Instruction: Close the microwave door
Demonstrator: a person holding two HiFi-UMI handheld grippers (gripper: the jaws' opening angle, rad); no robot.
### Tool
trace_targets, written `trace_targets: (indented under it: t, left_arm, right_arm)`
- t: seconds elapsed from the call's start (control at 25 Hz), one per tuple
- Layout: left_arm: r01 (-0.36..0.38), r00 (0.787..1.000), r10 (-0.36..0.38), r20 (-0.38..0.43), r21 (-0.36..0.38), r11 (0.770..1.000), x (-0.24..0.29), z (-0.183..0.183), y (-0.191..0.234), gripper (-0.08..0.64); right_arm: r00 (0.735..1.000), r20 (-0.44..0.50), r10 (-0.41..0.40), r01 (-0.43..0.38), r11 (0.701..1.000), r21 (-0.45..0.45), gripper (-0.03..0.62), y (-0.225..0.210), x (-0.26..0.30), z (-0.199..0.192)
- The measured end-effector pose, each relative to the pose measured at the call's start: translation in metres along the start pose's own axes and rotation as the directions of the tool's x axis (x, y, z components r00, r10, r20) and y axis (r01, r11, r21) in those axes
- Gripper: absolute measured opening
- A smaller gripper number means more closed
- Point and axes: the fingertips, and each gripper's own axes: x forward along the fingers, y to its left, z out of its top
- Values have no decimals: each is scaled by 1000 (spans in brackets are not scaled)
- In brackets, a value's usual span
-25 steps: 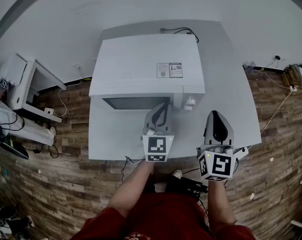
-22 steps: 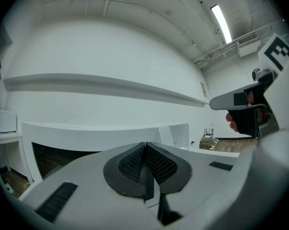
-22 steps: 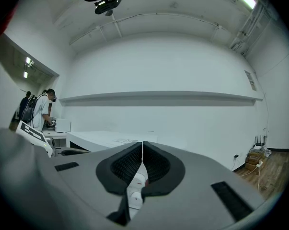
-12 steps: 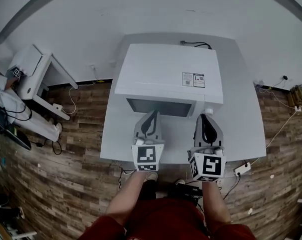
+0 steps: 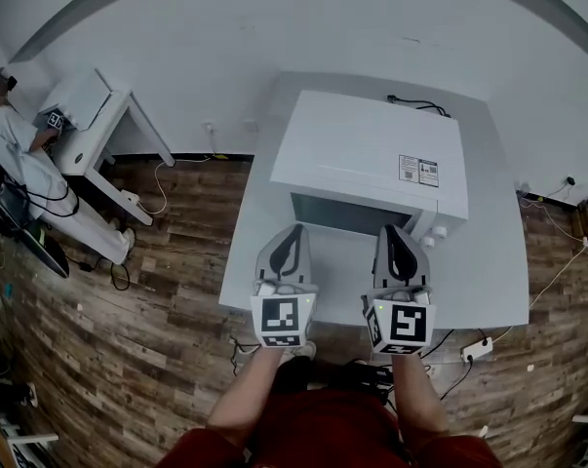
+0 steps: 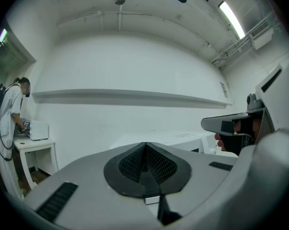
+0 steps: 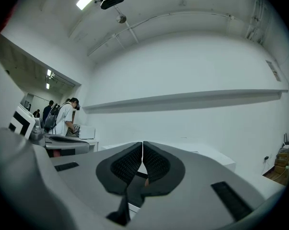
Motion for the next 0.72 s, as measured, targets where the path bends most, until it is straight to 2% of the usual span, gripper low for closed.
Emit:
trace_targets:
  t: [0.72]
  left_arm:
    - [49, 998, -49, 40, 0, 999, 3, 14, -12, 28]
  right_arm:
    - [1000, -9, -16, 15, 998, -55, 28, -3, -1, 8]
